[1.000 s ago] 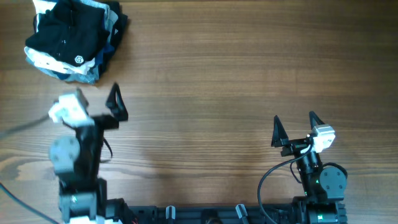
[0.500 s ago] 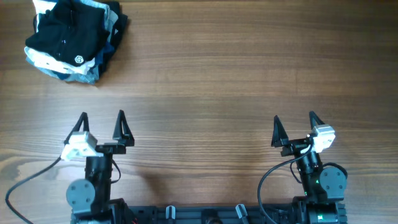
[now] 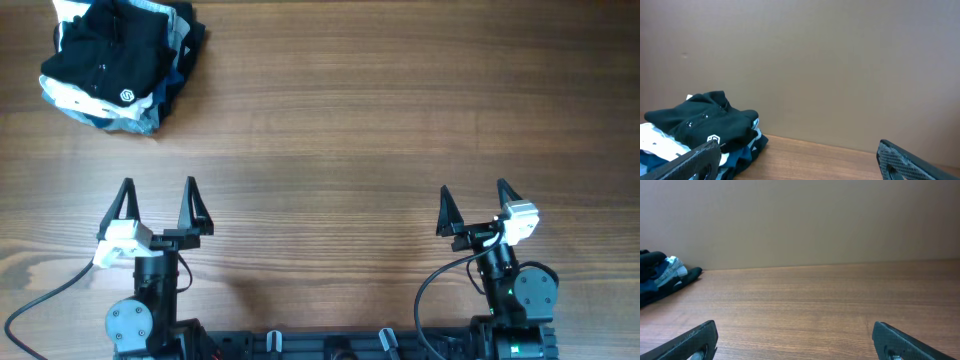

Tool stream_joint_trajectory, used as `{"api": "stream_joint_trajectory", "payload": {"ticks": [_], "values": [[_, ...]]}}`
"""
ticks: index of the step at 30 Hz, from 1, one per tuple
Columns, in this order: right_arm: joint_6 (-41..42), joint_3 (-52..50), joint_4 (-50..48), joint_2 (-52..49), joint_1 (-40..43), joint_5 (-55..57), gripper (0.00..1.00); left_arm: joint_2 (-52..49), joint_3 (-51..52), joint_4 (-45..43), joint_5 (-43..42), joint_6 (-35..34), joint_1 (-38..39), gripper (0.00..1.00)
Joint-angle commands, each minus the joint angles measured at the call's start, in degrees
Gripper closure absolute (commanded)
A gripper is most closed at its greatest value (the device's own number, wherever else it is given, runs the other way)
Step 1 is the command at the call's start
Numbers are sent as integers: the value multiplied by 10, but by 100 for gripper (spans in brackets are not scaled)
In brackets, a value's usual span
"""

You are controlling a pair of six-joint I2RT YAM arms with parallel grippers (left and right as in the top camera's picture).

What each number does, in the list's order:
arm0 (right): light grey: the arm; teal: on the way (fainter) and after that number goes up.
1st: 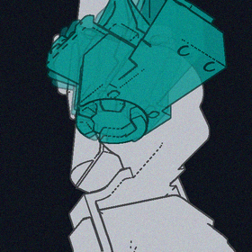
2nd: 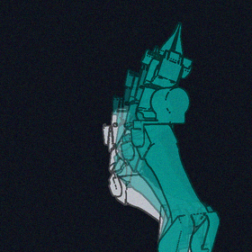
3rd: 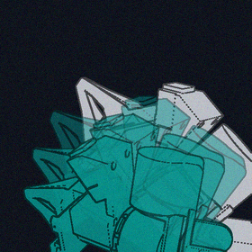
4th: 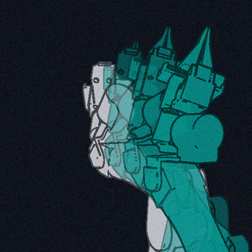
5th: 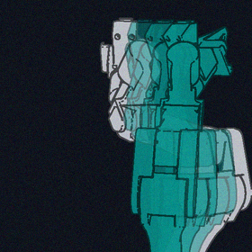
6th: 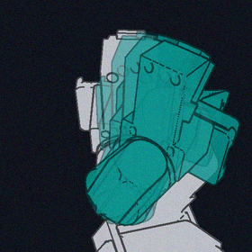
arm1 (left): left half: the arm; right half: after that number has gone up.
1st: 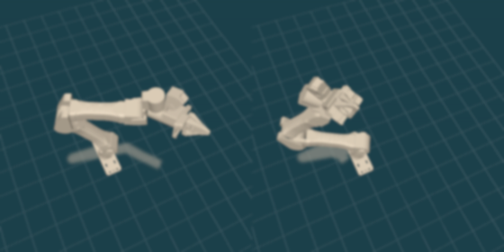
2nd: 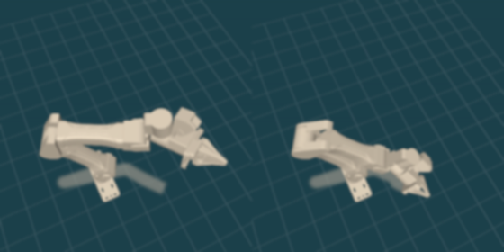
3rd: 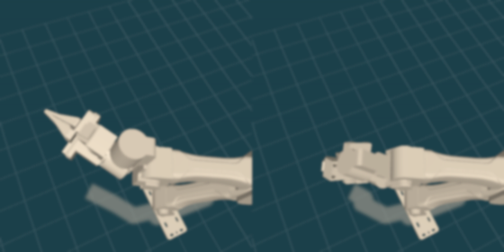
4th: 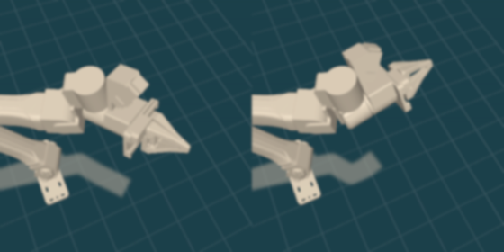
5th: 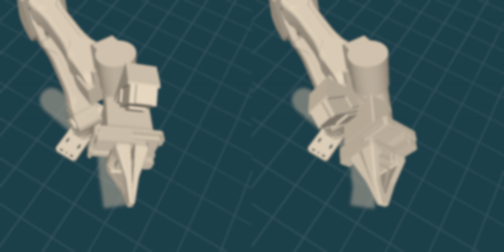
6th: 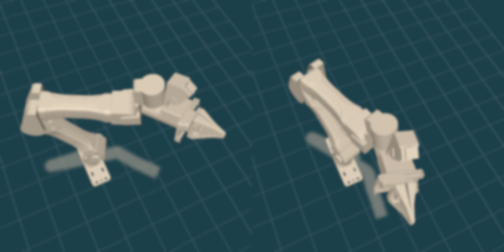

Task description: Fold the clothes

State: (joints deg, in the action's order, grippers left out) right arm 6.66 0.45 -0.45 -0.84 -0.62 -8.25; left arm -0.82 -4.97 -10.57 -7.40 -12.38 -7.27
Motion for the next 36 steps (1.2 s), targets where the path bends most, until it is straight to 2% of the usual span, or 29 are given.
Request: {"api": "stream_joint_trajectory", "payload": {"ticks": [1,8,16,36], "values": [[10,-2,-2,6,-3,8,0,7,33,-17,-1,-5,-4,0],[10,-2,-2,6,-3,8,0,7,47,14,-1,-18,-2,0],[10,-2,-2,6,-3,8,0,7,47,145,0,-31,-1,0],[10,-2,-2,6,-3,8,0,3,47,143,0,-31,0,0]]}}
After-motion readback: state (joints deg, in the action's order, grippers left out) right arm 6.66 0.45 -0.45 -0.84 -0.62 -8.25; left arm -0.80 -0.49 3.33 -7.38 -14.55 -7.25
